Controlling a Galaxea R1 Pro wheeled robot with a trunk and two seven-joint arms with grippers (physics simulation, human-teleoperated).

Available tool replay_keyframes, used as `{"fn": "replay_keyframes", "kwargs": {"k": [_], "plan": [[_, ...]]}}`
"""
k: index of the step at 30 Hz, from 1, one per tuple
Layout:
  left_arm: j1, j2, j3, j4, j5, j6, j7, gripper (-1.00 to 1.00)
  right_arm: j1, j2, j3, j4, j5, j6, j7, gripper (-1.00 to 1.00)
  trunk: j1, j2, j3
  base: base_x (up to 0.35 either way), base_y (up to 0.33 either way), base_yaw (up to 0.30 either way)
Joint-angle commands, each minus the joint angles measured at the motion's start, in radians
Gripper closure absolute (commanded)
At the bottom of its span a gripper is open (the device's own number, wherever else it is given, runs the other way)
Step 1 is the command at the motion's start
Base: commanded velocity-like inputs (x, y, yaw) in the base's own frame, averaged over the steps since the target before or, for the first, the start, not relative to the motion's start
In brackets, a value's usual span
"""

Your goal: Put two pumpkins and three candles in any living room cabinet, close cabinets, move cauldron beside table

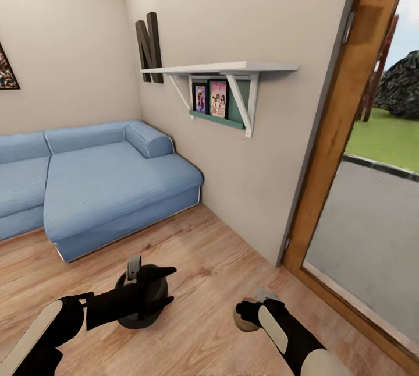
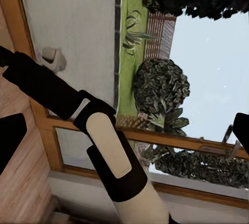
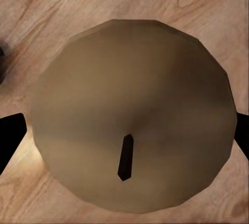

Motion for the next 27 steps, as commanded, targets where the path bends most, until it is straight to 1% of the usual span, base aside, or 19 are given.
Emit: {"fn": "replay_keyframes", "kwargs": {"k": [1, 5, 12, 16, 20, 27], "plan": [[0.000, 0.001, 0.000, -0.001, 0.010, 0.000, 0.010, -1.00, -0.001, -0.005, 0.006, -0.001, -0.013, 0.000, -0.009, 1.00, 0.000, -0.001, -0.002, -0.080, -0.152, -0.248], [0.000, 0.000, -0.002, -0.001, 0.011, 0.000, 0.009, -1.00, -0.001, -0.016, 0.006, -0.001, -0.017, -0.002, -0.011, 1.00, 0.000, -0.001, -0.005, -0.101, -0.157, -0.243], [-0.001, -0.001, -0.002, -0.001, 0.012, 0.000, 0.009, -1.00, -0.001, -0.019, 0.005, -0.001, -0.019, -0.002, -0.011, 1.00, 0.000, -0.001, -0.011, -0.115, -0.131, -0.251], [0.000, -0.002, -0.002, -0.001, 0.012, 0.000, 0.009, -1.00, -0.001, -0.021, 0.005, -0.001, -0.020, -0.002, -0.009, 1.00, 0.000, -0.001, -0.013, -0.041, -0.033, -0.256], [-0.001, -0.002, -0.002, -0.001, 0.012, 0.000, 0.008, -1.00, -0.001, -0.031, 0.005, -0.001, -0.021, -0.002, -0.008, 1.00, 0.000, -0.001, -0.016, -0.008, -0.006, -0.256], [0.000, -0.002, -0.002, -0.001, 0.012, 0.000, 0.008, -1.00, -0.001, -0.033, 0.005, 0.000, -0.021, -0.002, -0.006, 1.00, 0.000, -0.001, -0.022, -0.001, -0.001, -0.255]]}}
